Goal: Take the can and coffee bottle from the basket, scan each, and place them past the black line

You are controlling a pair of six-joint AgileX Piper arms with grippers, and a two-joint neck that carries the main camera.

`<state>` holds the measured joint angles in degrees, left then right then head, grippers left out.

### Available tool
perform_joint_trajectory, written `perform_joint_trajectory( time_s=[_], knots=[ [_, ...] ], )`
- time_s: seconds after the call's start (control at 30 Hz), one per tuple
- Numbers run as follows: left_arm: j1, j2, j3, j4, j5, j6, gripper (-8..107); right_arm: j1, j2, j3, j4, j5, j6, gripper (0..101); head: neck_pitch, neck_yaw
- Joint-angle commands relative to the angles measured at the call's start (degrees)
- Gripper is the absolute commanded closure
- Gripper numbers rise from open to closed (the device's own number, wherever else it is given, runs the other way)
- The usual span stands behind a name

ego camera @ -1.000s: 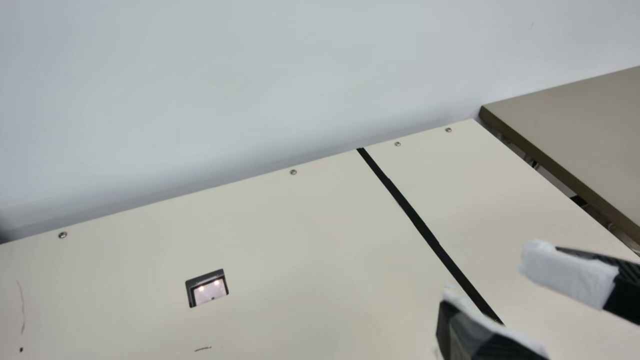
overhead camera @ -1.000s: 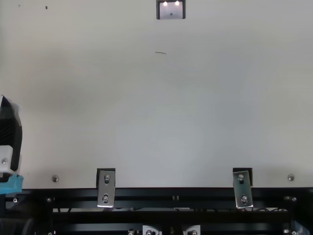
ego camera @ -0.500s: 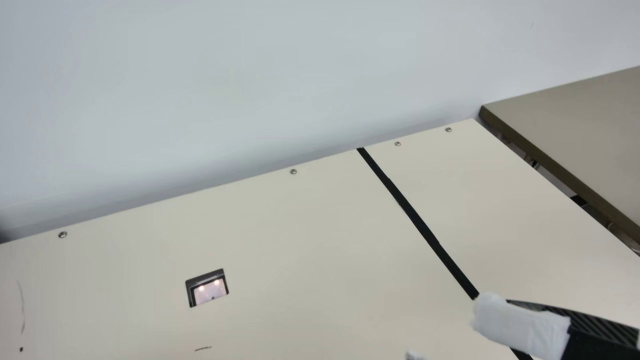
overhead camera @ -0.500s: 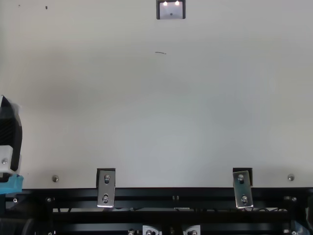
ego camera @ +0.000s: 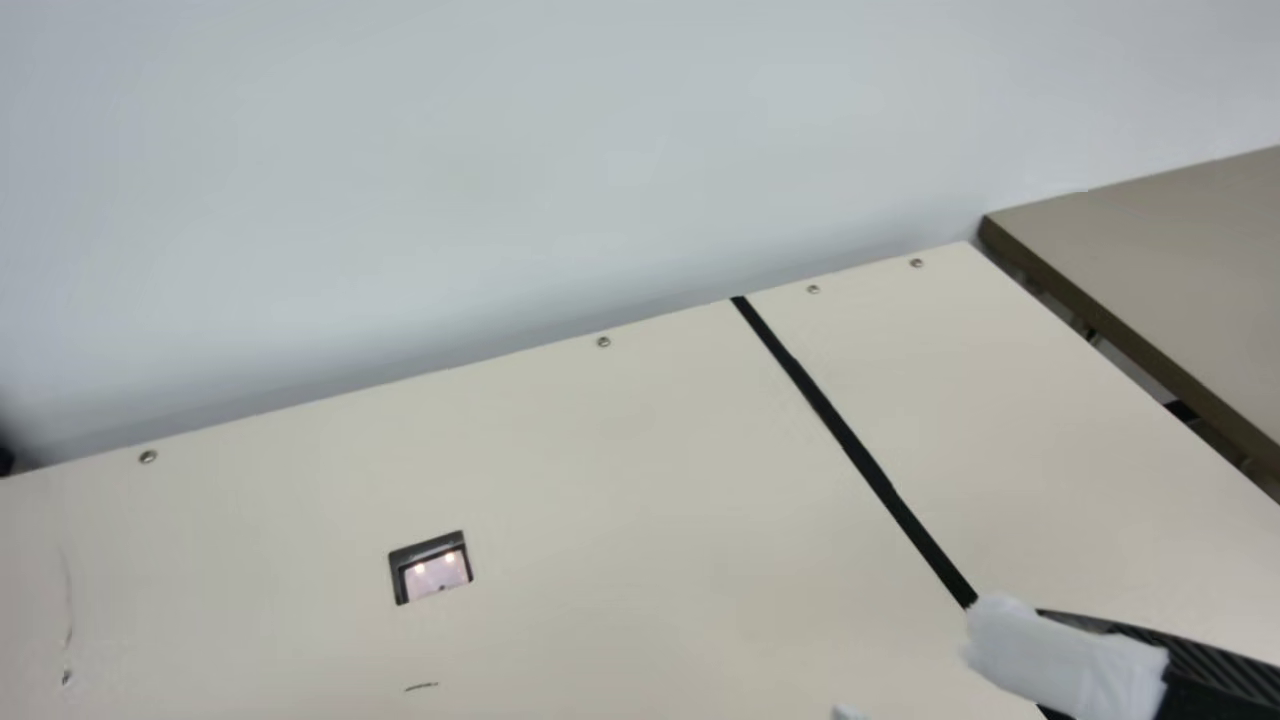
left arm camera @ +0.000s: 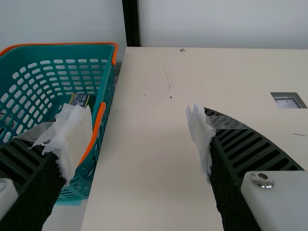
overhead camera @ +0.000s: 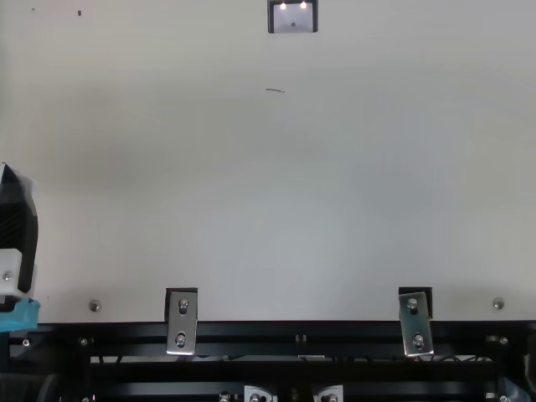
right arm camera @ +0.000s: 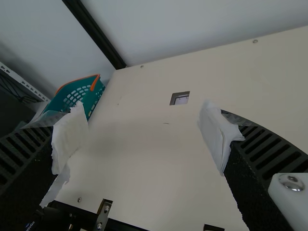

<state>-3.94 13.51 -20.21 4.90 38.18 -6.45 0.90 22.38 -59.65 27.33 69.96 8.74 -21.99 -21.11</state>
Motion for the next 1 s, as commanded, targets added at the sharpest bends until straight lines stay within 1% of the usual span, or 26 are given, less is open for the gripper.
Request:
perform_joint_trajectory(
  time_s=[0.0,0.2,0.4,0.5,0.73,0.97],
  knots=[
    [0.0,0.0,0.0,0.0,0.0,0.0,9,0.0,0.0,0.0,0.0,0.0,0.0,0,0.7,3.3],
    [0.0,0.0,0.0,0.0,0.0,0.0,9,0.0,0.0,0.0,0.0,0.0,0.0,0,2.2,14.8],
    [0.0,0.0,0.0,0.0,0.0,0.0,9,0.0,0.0,0.0,0.0,0.0,0.0,0,2.4,27.0],
    [0.0,0.0,0.0,0.0,0.0,0.0,9,0.0,0.0,0.0,0.0,0.0,0.0,0,1.6,32.7],
    [0.0,0.0,0.0,0.0,0.0,0.0,9,0.0,0.0,0.0,0.0,0.0,0.0,0,-1.7,45.2],
    [0.0,0.0,0.0,0.0,0.0,0.0,9,0.0,0.0,0.0,0.0,0.0,0.0,0,-2.7,55.2]
  ],
)
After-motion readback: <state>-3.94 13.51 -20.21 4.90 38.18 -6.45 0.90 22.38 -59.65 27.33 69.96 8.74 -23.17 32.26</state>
